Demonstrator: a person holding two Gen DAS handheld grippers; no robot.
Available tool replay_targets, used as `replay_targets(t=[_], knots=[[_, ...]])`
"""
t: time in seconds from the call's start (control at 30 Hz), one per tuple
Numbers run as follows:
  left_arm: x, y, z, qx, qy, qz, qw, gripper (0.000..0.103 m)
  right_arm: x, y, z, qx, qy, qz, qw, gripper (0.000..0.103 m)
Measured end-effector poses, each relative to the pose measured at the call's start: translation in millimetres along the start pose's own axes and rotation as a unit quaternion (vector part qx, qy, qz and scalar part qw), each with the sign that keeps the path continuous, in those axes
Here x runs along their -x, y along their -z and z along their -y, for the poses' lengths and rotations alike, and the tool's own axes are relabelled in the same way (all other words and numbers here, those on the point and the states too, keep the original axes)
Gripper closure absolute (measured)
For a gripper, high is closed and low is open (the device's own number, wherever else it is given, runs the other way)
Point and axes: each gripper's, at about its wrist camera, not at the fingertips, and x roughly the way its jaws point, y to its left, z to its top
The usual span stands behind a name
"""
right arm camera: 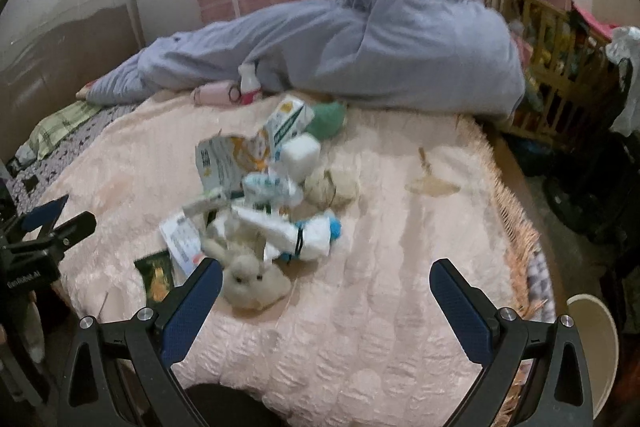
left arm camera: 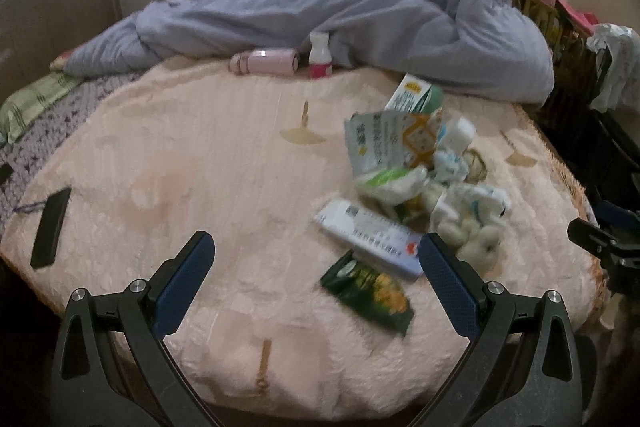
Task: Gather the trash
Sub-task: 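Grasp the green snack wrapper with the left tool while the right tool grasps white tissue, then carry the wrapper and tissue over the cream bucket with both tools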
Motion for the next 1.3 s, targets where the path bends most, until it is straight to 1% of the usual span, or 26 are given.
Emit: replay_targets(t=[0.1,0.23,0.37,0.43,0.5,0.57,0.67,0.73,0.77,0.8,0.83,0.87,0.9,0.93,0.97,1.0,1.03,1.07,1.1,1.3], knots=[[-6.3,9.2,-6.7,0.006,0.004,-0.017,0.9998,0.001,-11.1,6.5,1.7,-0.006,-0.013,-0.017,1.0,0.0],[-18.6,19.0,-5.3,0.012,0.013,-0.038,0.9991,0.001,-30.9,13.6,1.1,-0.002,-0.028,-0.053,0.998,0.0],[-35.2,25.1,2.7,0.018,0.028,-0.062,0.9975,0.001,-43.9,16.0,-1.0,0.007,-0.046,-0.06,0.997,0.0],[-43.4,26.4,7.7,0.022,0.037,-0.071,0.9965,0.001,-48.8,14.6,-1.3,0.014,-0.039,-0.059,0.997,0.005],[-50.1,26.5,11.8,0.026,0.042,-0.077,0.9958,0.001,-54.9,11.0,1.9,0.016,-0.036,-0.06,0.997,0.013],[-56.5,26.5,15.7,0.029,0.047,-0.082,0.9952,0.001,-63.9,4.4,9.1,0.002,-0.045,-0.066,0.997,0.016],[-67.1,25.8,21.8,0.027,0.046,-0.088,0.9947,0.002,-75.7,-6.6,13.7,-0.019,-0.064,-0.065,0.996,0.017],[-74.9,26.2,25.0,0.025,0.045,-0.092,0.9945,0.009,-86.2,-13.5,9.1,-0.014,-0.071,-0.068,0.995,0.019],[-78.5,26.5,26.1,0.024,0.045,-0.096,0.9941,0.016,-91.8,-15.7,6.5,-0.01,-0.072,-0.07,0.995,0.022],[-83.3,27.0,27.0,0.024,0.047,-0.103,0.9933,0.024,-98.8,-17.4,4.2,-0.007,-0.073,-0.075,0.994,0.029],[-87.8,28.2,27.3,0.027,0.049,-0.111,0.9922,0.029,-106.8,-18.6,3.0,-0.006,-0.076,-0.081,0.994,0.034],[-93.1,29.4,27.1,0.031,0.057,-0.123,0.9904,0.04,-115.2,-18.8,3.3,-0.009,-0.081,-0.089,0.993,0.051],[-95.7,30.3,27.2,0.033,0.061,-0.129,0.9892,0.05,-121.7,-17.9,5.0,-0.017,-0.091,-0.096,0.991,0.06],[-98.6,31.5,26.7,0.035,0.067,-0.138,0.9876,0.052,-125.6,-16.8,6.9,-0.025,-0.098,-0.102,0.99,0.06],[-99.6,32.5,26.0,0.036,0.07,-0.14,0.987,0.059,-127.2,-15.2,9.8,-0.036,-0.106,-0.104,0.988,0.064],[-98.4,32.6,24.8,0.037,0.072,-0.139,0.9869,0.059,-125.2,-13.9,12.0,-0.041,-0.11,-0.1,0.988,0.069],[-95.3,31.6,23.4,0.035,0.077,-0.137,0.987,0.06,-121.8,-13.0,13.9,-0.042,-0.112,-0.096,0.988,0.071],[-92.2,31.3,22.6,0.034,0.08,-0.136,0.9869,0.065,-116.4,-12.6,16.2,-0.042,-0.112,-0.089,0.989,0.075],[-88.0,29.7,21.7,0.031,0.084,-0.134,0.9869,0.072,-110.5,-12.5,18.6,-0.042,-0.111,-0.083,0.989,0.076],[-56.4,15.7,23.6,0.02,0.113,-0.115,0.9867,0.075,-67.1,-11.2,38.3,-0.048,-0.11,-0.044,0.992,0.078]])
